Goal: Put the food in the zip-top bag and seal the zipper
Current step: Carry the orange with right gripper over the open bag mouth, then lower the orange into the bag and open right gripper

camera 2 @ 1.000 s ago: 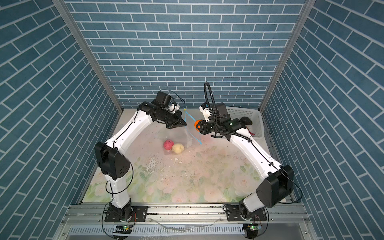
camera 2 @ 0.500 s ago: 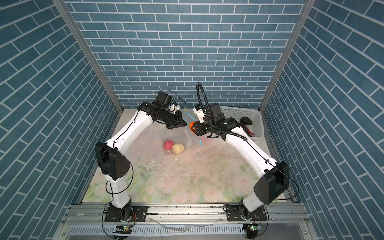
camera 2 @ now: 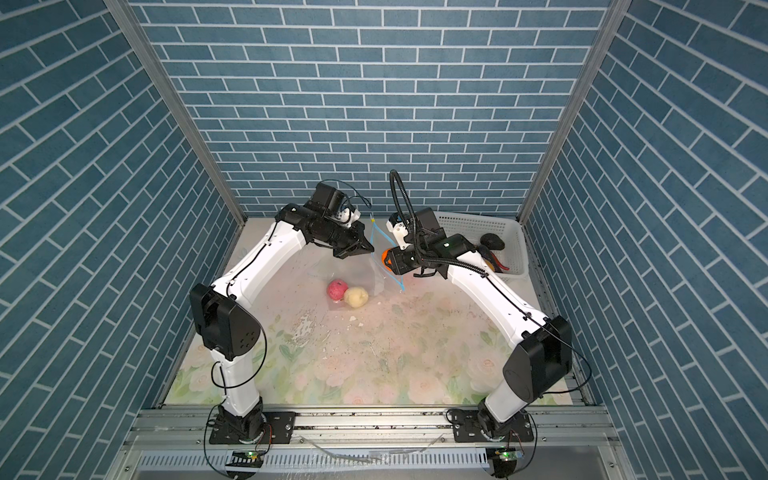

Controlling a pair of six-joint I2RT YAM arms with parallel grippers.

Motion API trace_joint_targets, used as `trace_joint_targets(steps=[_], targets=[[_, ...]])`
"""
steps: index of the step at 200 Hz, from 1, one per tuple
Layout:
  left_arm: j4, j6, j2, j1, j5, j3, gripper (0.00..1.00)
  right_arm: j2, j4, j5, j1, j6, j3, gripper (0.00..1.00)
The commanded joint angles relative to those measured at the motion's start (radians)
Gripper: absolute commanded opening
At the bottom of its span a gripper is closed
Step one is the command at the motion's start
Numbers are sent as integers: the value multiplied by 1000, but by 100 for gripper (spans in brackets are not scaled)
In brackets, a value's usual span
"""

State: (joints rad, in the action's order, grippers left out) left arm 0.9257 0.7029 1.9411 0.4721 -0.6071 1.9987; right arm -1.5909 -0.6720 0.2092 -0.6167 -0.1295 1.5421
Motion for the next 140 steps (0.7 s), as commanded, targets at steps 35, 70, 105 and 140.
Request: trace_joint_targets(steps=[35, 70, 105, 140], targets=[[13, -5, -36, 7, 0, 15, 0, -16, -21, -31, -2, 41, 23, 50], [10, -3, -35, 7, 0, 13, 0, -18, -24, -36, -3, 45, 14, 51], [9, -2, -32, 7, -1, 17, 0, -21, -24, -42, -2, 47, 7, 52], [7, -1, -30, 8, -2, 18, 0, -23, -24, -47, -2, 49, 4, 55]])
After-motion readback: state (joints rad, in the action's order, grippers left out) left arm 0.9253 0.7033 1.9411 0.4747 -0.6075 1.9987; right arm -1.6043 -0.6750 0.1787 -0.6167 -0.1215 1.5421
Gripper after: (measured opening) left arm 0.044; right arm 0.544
